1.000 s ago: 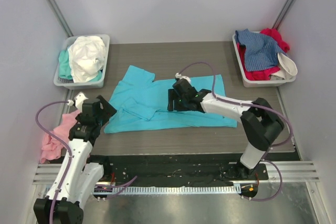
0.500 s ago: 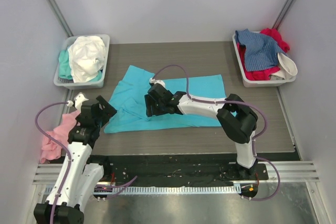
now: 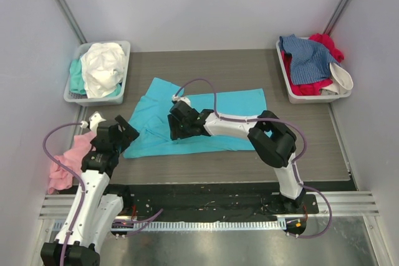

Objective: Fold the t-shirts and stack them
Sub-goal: Fold the tshirt

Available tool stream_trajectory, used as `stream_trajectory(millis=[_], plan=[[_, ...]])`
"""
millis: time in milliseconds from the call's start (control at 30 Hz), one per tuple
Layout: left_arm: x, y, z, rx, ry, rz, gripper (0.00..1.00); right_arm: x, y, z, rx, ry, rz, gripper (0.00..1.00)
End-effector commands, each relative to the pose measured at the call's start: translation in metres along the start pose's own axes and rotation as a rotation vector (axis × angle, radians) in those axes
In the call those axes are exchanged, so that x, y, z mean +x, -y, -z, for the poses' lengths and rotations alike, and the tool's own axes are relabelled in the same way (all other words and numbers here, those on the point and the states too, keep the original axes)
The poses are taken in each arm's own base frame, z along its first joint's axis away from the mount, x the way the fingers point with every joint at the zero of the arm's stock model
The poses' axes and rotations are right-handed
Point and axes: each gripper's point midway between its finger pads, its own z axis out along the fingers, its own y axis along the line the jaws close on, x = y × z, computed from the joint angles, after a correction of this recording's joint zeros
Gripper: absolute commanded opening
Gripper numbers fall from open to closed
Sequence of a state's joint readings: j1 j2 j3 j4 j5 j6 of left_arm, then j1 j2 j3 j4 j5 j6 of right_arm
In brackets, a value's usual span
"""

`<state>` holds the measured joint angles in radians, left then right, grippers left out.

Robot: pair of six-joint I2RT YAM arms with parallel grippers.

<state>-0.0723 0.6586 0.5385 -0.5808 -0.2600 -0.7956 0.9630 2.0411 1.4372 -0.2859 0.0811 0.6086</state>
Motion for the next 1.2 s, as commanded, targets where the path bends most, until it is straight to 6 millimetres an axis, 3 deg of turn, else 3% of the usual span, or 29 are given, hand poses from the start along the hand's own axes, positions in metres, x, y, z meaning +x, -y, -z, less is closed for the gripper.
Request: stream_trajectory(millis=[0,333,900,967,1167], plan=[[-0.001,0.003,0.001,0.022,0.009,-0.002,1.00,-0.009,-0.030,0.008,-0.065,0.025,0.006,0.57],[-0.001,0.001,0.001,0.020,0.010,-0.001,1.00,0.011,-0.032,0.004,-0.061,-0.014,0.013,0.54],[0.000,0.000,0.004,0.028,0.014,-0.001,1.00,0.019,-0.021,-0.006,-0.019,-0.023,0.018,0.48],[0.000,0.000,0.004,0.031,0.017,0.000,1.00,0.019,-0.020,-0.007,-0.015,-0.022,0.017,0.46],[0.001,0.001,0.005,0.034,0.015,-0.002,1.00,0.021,-0.018,-0.009,-0.010,-0.027,0.020,0.24]])
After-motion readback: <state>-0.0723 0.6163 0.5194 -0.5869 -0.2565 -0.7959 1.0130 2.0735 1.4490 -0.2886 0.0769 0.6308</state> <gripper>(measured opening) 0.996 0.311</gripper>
